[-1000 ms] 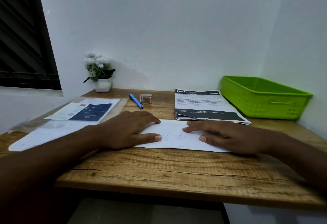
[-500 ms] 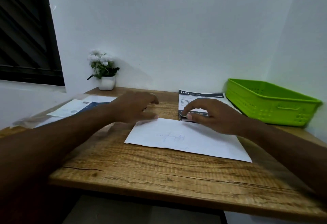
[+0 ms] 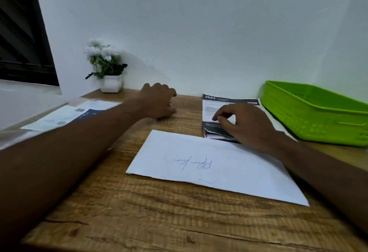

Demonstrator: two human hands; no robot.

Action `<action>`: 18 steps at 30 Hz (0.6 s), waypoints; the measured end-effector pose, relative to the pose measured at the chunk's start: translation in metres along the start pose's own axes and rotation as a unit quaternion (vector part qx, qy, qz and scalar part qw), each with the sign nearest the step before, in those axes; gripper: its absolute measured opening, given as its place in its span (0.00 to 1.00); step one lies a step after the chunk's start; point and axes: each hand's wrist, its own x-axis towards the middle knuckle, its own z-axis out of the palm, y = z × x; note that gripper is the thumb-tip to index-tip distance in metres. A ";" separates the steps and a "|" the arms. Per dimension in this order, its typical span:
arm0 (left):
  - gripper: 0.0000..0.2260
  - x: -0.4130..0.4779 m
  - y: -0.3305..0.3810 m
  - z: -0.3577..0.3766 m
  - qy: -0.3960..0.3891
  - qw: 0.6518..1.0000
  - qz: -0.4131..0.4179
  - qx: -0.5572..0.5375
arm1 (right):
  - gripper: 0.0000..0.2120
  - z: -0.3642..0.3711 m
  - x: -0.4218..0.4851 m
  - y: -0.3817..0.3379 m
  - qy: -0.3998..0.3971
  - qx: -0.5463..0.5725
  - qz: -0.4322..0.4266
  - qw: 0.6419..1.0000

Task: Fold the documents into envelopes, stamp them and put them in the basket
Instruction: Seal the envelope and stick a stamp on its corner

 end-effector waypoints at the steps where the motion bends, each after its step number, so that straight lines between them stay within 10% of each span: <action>1: 0.24 0.001 -0.003 0.004 -0.012 1.000 -0.007 0.008 | 0.08 0.001 0.000 0.002 -0.005 0.011 0.007 1.000; 11: 0.21 -0.013 -0.003 0.002 0.030 0.988 -0.001 -0.153 | 0.07 0.005 -0.001 -0.004 -0.013 0.055 0.032 0.998; 18: 0.22 -0.034 0.036 -0.023 0.019 0.863 0.122 -0.490 | 0.08 -0.001 -0.005 -0.014 0.022 0.261 0.041 0.964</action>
